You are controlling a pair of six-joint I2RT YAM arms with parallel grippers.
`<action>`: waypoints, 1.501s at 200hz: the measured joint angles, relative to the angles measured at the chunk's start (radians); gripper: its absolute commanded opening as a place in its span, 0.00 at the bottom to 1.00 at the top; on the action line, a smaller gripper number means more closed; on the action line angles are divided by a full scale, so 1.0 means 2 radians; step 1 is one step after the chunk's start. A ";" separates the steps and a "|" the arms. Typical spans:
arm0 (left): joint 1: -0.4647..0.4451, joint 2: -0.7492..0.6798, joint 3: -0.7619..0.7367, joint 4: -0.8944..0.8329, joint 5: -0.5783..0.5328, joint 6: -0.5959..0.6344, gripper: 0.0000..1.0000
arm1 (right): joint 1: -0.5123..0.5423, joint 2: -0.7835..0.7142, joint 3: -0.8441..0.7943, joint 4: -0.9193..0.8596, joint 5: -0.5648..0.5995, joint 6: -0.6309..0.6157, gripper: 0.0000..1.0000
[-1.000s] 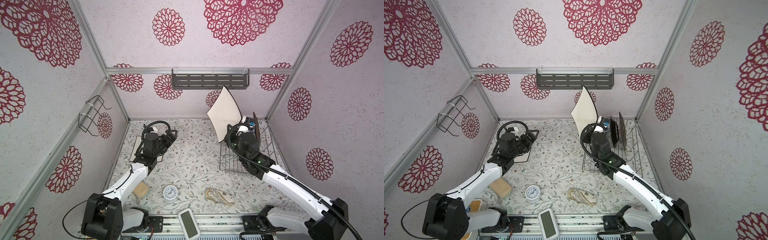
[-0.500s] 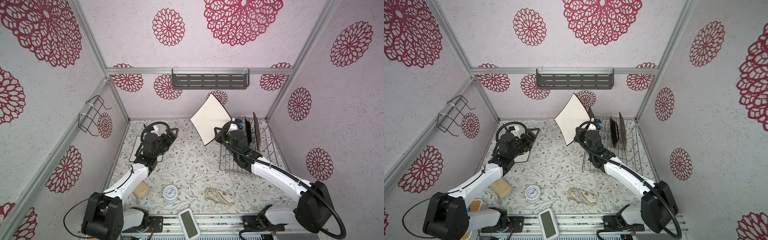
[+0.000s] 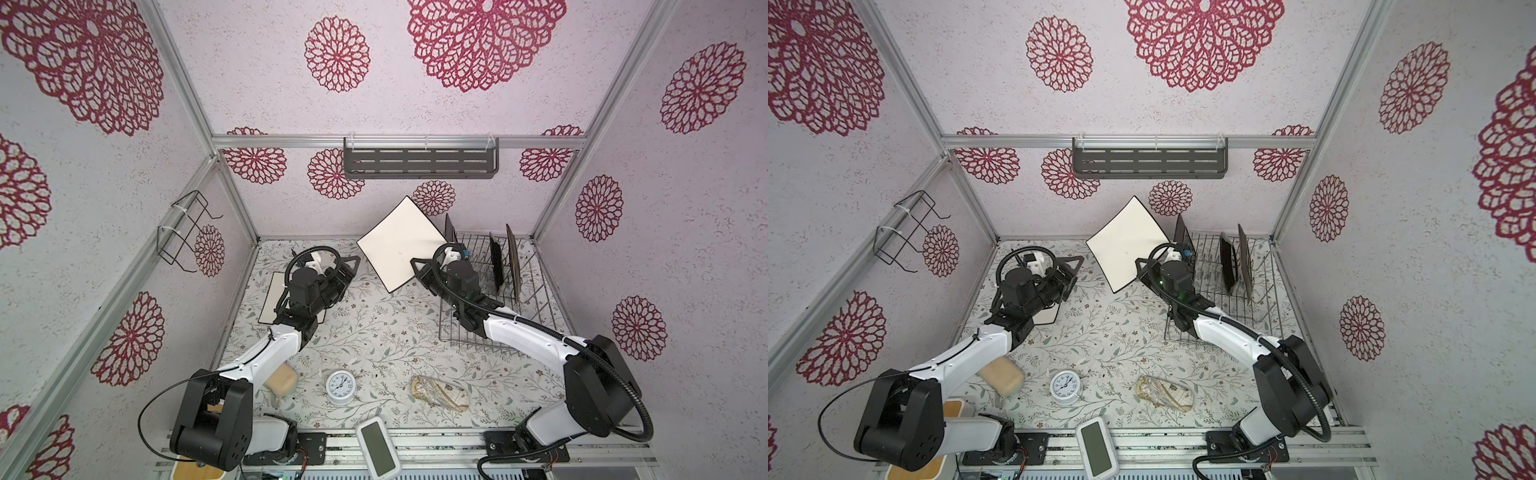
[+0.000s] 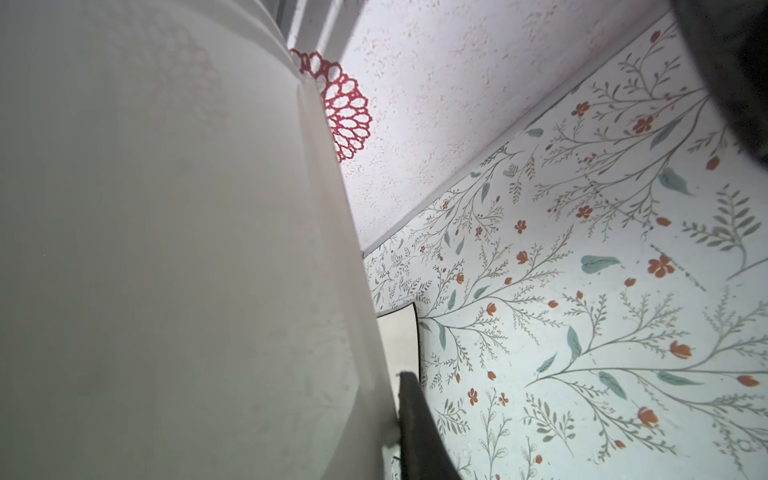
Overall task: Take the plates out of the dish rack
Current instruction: 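Swing the plate toward the left gripper while the left gripper grasps its edge, then hold the white square plate with both grippers above the table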
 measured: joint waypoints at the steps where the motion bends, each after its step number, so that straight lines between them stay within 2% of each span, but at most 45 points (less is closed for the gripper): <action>1: 0.000 0.001 0.000 0.001 0.000 0.000 0.99 | 0.000 0.001 0.000 0.001 -0.001 0.001 0.00; 27: 0.000 0.009 0.000 0.009 0.006 -0.007 1.00 | 0.000 0.015 0.000 0.019 -0.019 0.031 0.00; 111: 0.000 0.026 -0.002 0.035 0.017 -0.027 0.93 | 0.006 0.024 0.000 0.069 -0.056 0.087 0.00; 223: 0.000 0.035 -0.002 0.065 0.031 -0.042 0.58 | 0.014 0.043 -0.002 0.113 -0.092 0.136 0.00; 300: 0.000 0.040 -0.002 0.080 0.033 -0.047 0.42 | 0.017 0.048 -0.003 0.113 -0.109 0.144 0.00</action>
